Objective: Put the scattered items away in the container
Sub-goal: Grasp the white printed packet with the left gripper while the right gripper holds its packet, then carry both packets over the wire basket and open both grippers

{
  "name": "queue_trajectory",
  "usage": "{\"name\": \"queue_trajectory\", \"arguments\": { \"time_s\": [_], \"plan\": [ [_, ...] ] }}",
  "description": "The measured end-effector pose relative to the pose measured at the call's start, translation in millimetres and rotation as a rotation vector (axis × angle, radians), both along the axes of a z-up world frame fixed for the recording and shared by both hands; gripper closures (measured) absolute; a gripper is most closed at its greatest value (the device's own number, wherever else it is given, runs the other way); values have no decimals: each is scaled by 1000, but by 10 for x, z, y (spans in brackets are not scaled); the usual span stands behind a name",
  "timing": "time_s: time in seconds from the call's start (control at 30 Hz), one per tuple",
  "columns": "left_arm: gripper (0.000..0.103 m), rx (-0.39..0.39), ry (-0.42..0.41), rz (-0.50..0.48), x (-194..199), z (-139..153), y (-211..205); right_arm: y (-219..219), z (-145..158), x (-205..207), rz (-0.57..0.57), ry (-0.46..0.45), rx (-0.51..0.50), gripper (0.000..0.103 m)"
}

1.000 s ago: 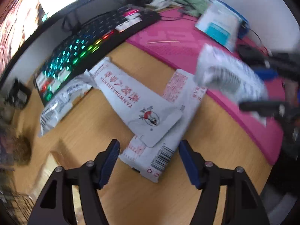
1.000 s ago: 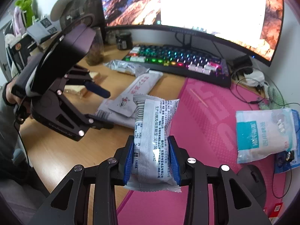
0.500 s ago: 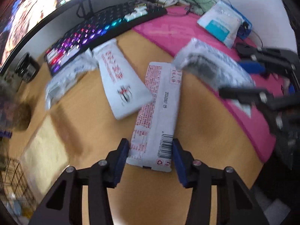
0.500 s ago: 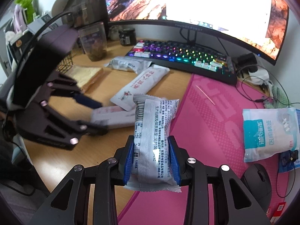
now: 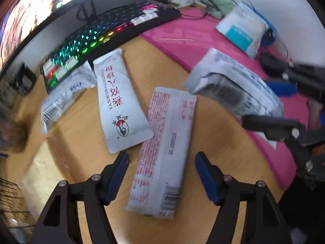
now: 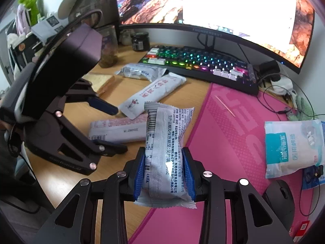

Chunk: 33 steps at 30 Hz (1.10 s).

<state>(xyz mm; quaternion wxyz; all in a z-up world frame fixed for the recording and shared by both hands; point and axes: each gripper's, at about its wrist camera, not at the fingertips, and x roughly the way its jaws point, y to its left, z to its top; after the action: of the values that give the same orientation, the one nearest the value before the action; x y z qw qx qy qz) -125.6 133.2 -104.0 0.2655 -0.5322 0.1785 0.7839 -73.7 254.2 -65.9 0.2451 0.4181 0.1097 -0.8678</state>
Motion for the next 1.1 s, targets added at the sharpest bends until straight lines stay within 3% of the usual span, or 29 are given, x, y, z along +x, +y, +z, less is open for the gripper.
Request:
{"name": "queue_trajectory", "arguments": {
  "time_s": [0.23, 0.6, 0.77, 0.9, 1.1],
  "plan": [
    [57, 52, -2, 24, 86, 128, -111, 19, 51, 6, -5, 12, 1, 66],
    [57, 153, 190, 130, 655, 969, -756, -399, 543, 222, 66, 122, -13, 67],
    [57, 162, 292, 251, 890, 1346, -1339, -950, 852, 393, 171, 201, -37, 67],
    [57, 129, 364, 413, 1087, 1542, -2035, -1475, 1002, 455, 281, 212, -84, 66],
    [57, 89, 384, 668, 1287, 1540, -3136, -2615, 1120, 530, 479, 216, -144, 67]
  ]
}}
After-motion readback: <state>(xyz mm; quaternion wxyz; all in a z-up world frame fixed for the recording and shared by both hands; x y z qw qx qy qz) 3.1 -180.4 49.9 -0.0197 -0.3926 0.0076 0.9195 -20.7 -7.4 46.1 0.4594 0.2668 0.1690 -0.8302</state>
